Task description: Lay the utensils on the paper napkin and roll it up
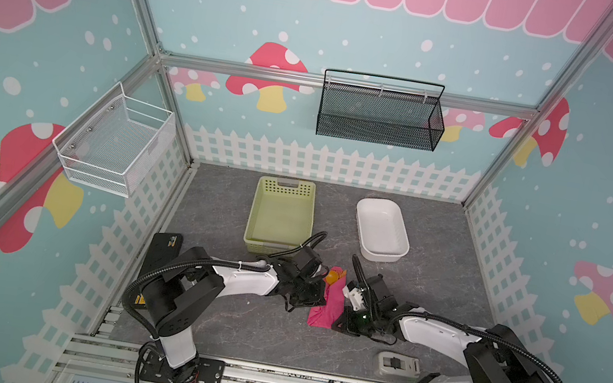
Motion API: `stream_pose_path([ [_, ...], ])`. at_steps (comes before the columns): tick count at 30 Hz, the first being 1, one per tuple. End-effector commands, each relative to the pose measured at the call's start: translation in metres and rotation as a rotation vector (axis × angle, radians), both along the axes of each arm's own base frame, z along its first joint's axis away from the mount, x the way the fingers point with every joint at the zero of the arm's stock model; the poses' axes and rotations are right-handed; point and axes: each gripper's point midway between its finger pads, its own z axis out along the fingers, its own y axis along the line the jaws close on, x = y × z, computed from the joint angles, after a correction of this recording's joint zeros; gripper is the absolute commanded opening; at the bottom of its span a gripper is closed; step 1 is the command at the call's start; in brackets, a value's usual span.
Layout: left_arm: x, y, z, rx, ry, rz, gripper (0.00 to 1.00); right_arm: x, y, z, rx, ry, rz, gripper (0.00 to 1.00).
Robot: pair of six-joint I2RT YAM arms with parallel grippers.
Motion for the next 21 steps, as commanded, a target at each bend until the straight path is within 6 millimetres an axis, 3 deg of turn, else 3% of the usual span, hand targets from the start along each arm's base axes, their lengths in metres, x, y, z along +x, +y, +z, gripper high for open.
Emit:
stream_pose_path([
  [1, 0.006, -0.009, 0.030, -0.041, -0.036, -0.007, 0.02, -0.008, -0.013, -0.017, -0.069, 0.040, -0.020, 0.00],
  [9, 0.013, -0.026, 0.044, -0.098, -0.034, -0.021, 0.02, -0.007, -0.012, -0.016, -0.064, 0.037, -0.021, 0.00],
  [21, 0.022, -0.058, 0.022, -0.207, 0.044, -0.004, 0.02, -0.005, -0.009, -0.012, -0.048, 0.031, -0.022, 0.00],
])
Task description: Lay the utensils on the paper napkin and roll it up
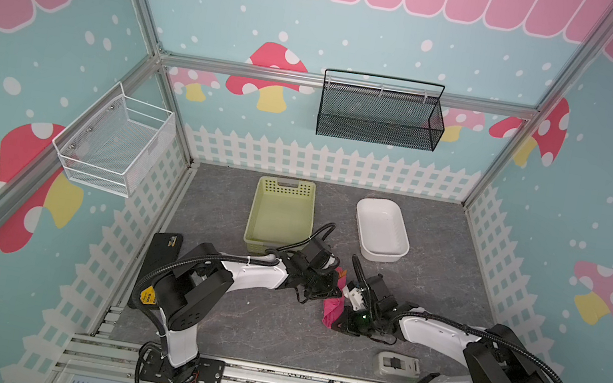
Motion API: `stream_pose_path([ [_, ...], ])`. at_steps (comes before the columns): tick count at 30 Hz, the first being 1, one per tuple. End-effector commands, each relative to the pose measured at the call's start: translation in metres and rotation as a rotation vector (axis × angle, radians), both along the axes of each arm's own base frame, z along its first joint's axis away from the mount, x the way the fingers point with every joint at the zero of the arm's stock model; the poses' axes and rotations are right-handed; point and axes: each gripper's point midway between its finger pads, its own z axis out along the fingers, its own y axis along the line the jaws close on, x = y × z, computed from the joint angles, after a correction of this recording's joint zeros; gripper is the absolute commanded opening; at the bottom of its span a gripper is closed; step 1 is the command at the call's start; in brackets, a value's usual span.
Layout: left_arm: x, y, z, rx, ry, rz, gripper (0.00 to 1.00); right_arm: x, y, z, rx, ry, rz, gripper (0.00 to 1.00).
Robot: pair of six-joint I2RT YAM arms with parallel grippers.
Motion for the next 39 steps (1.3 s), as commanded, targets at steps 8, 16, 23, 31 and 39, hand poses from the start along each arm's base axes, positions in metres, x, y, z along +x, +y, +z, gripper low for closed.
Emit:
stream_pose_path([
  [8, 0.011, -0.029, -0.007, -0.094, 0.036, 0.022, 0.01, -0.007, -0.008, -0.010, -0.039, 0.028, -0.017, 0.00],
  [16, 0.015, -0.037, -0.018, -0.101, 0.055, 0.033, 0.01, -0.005, -0.007, -0.004, -0.020, 0.008, -0.022, 0.00],
  [23, 0.015, -0.036, -0.032, -0.075, 0.067, 0.046, 0.01, -0.005, -0.009, 0.001, -0.015, -0.006, -0.031, 0.01],
  [31, 0.021, -0.022, -0.047, -0.040, 0.064, 0.102, 0.01, 0.008, -0.026, 0.017, -0.038, -0.055, -0.142, 0.05],
  [39, 0.033, -0.012, -0.052, -0.024, 0.050, 0.138, 0.01, 0.022, -0.040, 0.028, 0.092, -0.055, -0.237, 0.05],
])
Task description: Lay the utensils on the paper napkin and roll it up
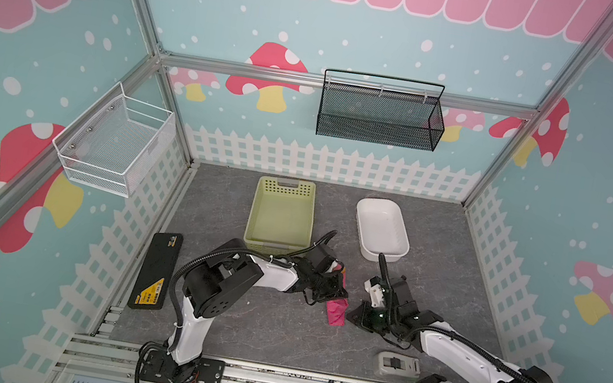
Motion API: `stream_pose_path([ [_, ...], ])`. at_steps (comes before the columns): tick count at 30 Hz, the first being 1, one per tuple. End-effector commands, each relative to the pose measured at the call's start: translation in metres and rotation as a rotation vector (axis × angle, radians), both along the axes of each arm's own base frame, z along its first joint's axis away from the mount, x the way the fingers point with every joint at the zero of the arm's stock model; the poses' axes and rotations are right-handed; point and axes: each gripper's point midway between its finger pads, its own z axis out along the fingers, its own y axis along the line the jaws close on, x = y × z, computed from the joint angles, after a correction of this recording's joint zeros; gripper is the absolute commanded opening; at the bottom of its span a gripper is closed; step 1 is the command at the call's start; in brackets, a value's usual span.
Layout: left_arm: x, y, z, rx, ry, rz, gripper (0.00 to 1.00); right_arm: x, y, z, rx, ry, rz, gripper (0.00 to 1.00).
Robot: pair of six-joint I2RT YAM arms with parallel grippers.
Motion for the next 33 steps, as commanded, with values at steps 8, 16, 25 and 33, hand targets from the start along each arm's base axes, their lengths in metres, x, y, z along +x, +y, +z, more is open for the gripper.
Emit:
stream_pose_path([
  [8, 0.013, 0.005, -0.011, 0.011, 0.003, 0.052, 0.01, 0.001, 0.031, 0.012, 0.252, 0.034, 0.065, 0.05],
  [16, 0.013, 0.003, -0.010, 0.000, 0.004, 0.049, 0.01, 0.011, 0.036, -0.002, 0.234, 0.066, 0.070, 0.04],
  [25, 0.016, -0.001, 0.005, -0.020, -0.024, 0.043, 0.01, 0.003, 0.027, -0.030, 0.169, 0.121, 0.059, 0.02],
  [33, 0.011, -0.019, 0.022, -0.024, -0.052, -0.031, 0.01, -0.010, 0.018, -0.046, 0.127, 0.157, 0.061, 0.01],
])
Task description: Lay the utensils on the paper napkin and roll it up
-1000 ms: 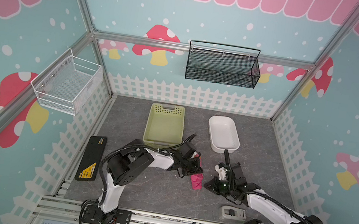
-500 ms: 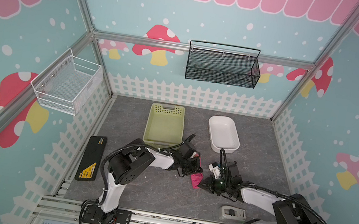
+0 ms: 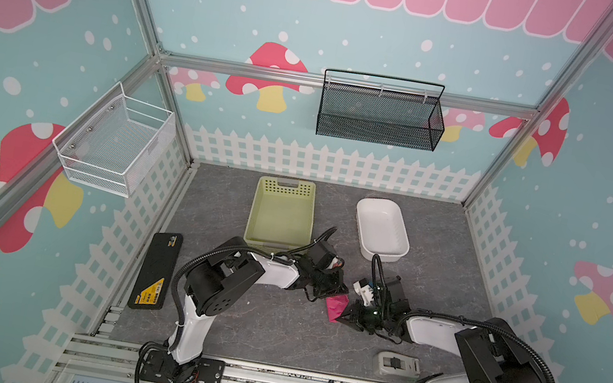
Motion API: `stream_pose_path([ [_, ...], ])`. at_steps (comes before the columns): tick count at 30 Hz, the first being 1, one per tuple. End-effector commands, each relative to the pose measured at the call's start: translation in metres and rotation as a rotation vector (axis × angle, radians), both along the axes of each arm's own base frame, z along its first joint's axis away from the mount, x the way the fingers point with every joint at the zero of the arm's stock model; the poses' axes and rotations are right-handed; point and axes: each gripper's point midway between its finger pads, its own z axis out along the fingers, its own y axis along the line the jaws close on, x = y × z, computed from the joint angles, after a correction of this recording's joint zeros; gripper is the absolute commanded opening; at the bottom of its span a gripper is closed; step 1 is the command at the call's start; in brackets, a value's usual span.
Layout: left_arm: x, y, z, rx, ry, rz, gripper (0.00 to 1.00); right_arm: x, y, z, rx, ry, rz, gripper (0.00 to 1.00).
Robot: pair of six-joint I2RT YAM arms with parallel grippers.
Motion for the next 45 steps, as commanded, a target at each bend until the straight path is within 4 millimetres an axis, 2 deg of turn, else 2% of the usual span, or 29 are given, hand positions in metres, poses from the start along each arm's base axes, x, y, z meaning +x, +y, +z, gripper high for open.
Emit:
stream_pose_path([
  [1, 0.000, -0.014, 0.016, -0.015, -0.029, -0.035, 0.01, -0.013, -0.015, -0.023, -0.078, 0.055, -0.018, 0.01],
  [9, 0.002, -0.022, 0.014, -0.014, -0.021, -0.050, 0.01, -0.016, -0.015, -0.024, -0.080, 0.055, -0.008, 0.01],
  [20, -0.004, -0.040, -0.003, -0.054, 0.042, -0.098, 0.01, -0.017, -0.018, -0.028, -0.097, 0.059, -0.008, 0.00],
  [31, -0.009, -0.032, -0.036, -0.005, 0.080, -0.086, 0.01, -0.017, -0.018, -0.027, -0.097, 0.057, -0.002, 0.00],
  [36, -0.010, -0.021, -0.050, 0.034, 0.087, -0.064, 0.01, -0.014, -0.021, -0.017, -0.126, 0.035, -0.009, 0.04],
  [41, -0.009, -0.013, -0.059, 0.048, 0.095, -0.049, 0.01, -0.010, -0.036, 0.000, -0.215, -0.017, -0.035, 0.11],
  [45, -0.009, -0.014, -0.060, 0.047, 0.097, -0.049, 0.01, -0.003, -0.046, 0.020, -0.263, -0.068, -0.062, 0.21],
])
